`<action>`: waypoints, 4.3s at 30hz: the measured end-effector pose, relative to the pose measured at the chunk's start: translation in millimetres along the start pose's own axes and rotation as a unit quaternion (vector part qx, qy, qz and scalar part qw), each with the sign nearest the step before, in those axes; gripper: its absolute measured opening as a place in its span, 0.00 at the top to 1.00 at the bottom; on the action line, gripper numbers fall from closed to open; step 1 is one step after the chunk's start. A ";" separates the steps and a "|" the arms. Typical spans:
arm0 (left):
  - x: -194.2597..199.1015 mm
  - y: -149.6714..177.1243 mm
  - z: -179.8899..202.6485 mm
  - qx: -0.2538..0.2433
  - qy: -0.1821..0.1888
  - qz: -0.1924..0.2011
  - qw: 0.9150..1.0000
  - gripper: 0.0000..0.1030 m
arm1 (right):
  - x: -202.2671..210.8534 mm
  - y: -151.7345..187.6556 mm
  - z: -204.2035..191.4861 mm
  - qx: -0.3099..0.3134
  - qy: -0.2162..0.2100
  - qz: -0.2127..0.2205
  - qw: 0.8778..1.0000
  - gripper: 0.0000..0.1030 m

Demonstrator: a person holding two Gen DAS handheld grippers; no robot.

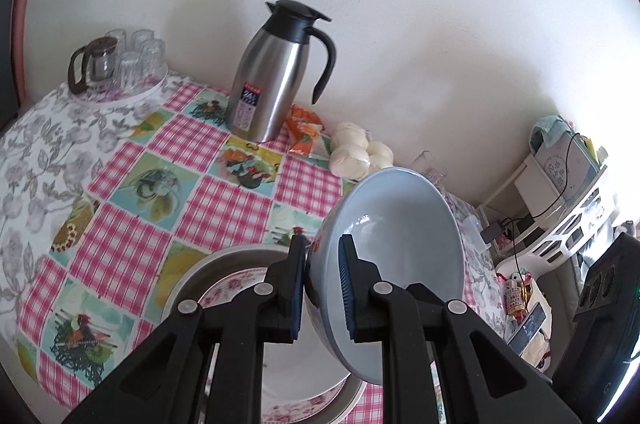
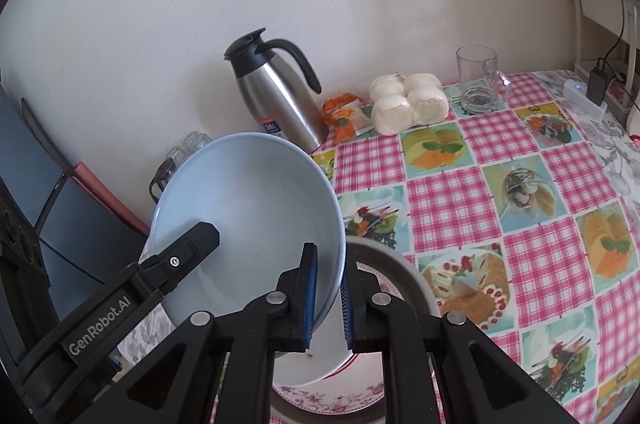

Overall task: Organize plates and bowls
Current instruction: 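Lift the light blue bowl with both grippers and carry it over the tray, then lower the light blue bowl into the white MAX bowl with both grippers, then open both grippers to release the light blue bowl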

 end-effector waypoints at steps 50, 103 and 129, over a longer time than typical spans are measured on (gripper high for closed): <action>-38.7 38.0 -44.7 0.049 -0.018 -0.084 0.995 0.83 | -59.7 40.4 3.2 -0.001 0.050 -0.080 0.996 0.85; -19.0 33.6 -63.5 0.061 -0.081 -0.054 0.993 0.26 | -37.0 29.9 16.8 0.014 0.080 -0.040 0.996 0.19; 9.6 77.9 -89.7 0.067 -0.150 -0.028 0.986 0.03 | -13.6 70.3 31.5 0.040 0.083 -0.019 0.996 0.00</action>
Point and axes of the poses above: each gripper's, at about its wrist camera, not at the fingertips, and x roughly against the way its jaws point, z to its right, y to its underside, the point moved 7 cm from there along -x, roughly the way its jaws point, and after that the axes turned 14 degrees about -z, right-handed, at the moved point
